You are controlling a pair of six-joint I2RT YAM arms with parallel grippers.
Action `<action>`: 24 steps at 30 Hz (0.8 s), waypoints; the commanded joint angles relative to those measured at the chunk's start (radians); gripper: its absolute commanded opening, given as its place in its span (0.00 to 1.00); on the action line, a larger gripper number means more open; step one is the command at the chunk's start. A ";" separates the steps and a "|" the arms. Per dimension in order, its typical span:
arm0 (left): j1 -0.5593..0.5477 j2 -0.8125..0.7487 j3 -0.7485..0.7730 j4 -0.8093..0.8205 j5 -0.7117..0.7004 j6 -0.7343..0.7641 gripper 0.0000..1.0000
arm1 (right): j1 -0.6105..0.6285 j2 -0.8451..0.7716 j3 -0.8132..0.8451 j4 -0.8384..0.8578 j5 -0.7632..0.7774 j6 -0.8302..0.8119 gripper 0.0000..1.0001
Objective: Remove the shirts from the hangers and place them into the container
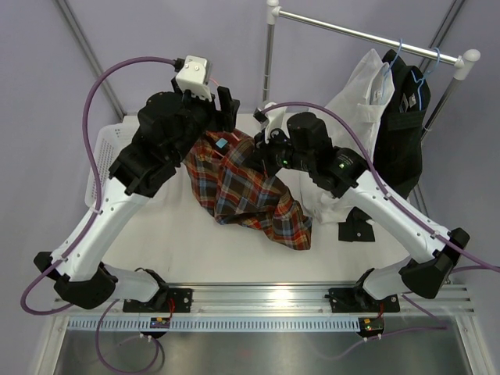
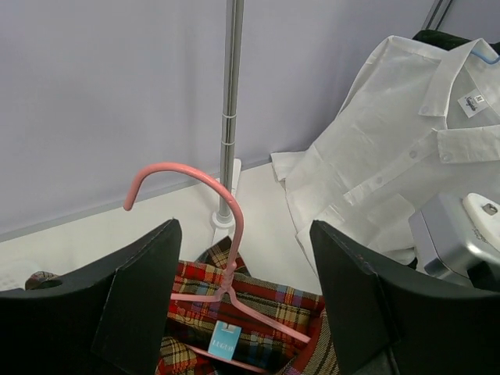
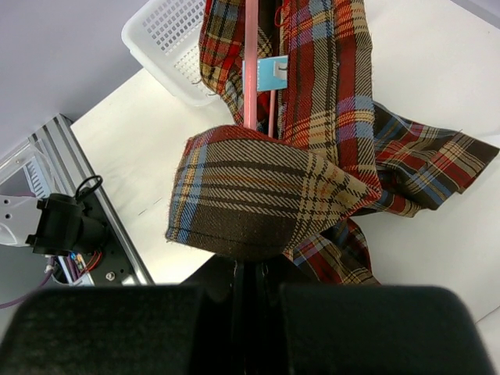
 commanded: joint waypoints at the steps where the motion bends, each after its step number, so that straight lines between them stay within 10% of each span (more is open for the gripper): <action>1: -0.004 -0.006 -0.032 0.061 -0.015 0.001 0.71 | 0.012 -0.060 0.008 0.102 0.000 -0.022 0.00; 11: -0.004 -0.005 -0.094 0.076 -0.015 0.010 0.63 | 0.012 -0.074 0.009 0.111 0.003 -0.037 0.00; 24: -0.004 -0.051 -0.148 0.136 -0.007 0.049 0.00 | 0.012 -0.082 -0.032 0.122 0.012 -0.035 0.00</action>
